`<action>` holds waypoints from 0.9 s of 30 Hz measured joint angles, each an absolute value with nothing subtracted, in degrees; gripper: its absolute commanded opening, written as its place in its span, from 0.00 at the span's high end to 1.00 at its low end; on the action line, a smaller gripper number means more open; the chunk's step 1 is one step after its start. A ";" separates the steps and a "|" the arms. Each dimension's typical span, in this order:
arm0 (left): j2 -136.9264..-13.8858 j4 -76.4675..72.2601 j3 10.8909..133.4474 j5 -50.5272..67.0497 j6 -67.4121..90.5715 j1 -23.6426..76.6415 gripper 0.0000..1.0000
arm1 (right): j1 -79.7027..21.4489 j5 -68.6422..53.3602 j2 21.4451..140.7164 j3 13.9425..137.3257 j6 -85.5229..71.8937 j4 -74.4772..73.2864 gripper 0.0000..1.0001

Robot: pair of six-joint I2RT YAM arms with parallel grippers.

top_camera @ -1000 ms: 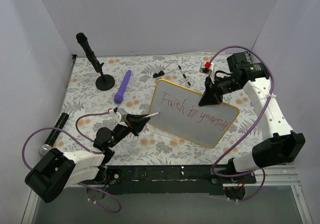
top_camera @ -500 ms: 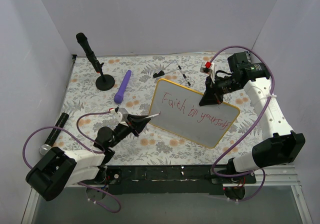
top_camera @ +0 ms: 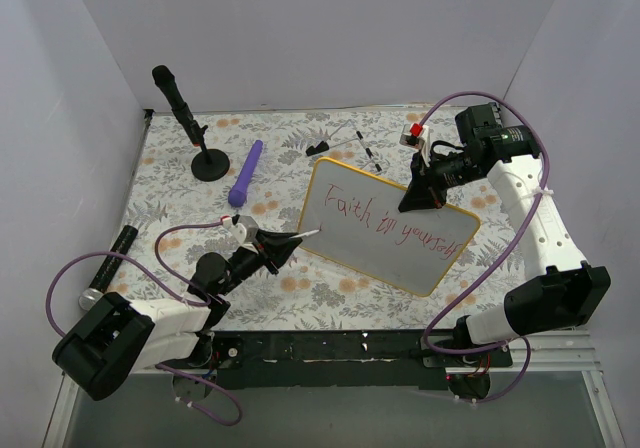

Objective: Write a sentence on the whiteboard

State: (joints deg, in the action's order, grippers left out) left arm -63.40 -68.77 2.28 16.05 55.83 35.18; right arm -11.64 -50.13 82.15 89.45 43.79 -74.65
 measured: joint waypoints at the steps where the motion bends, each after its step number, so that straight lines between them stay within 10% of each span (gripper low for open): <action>1: -63.40 -68.64 2.28 16.16 55.83 35.18 1.00 | -11.64 -50.11 82.15 89.45 43.79 -74.65 0.99; 27: -65.12 -68.27 3.05 18.55 55.66 35.07 1.00 | -11.64 -50.11 82.15 89.45 43.79 -74.65 0.99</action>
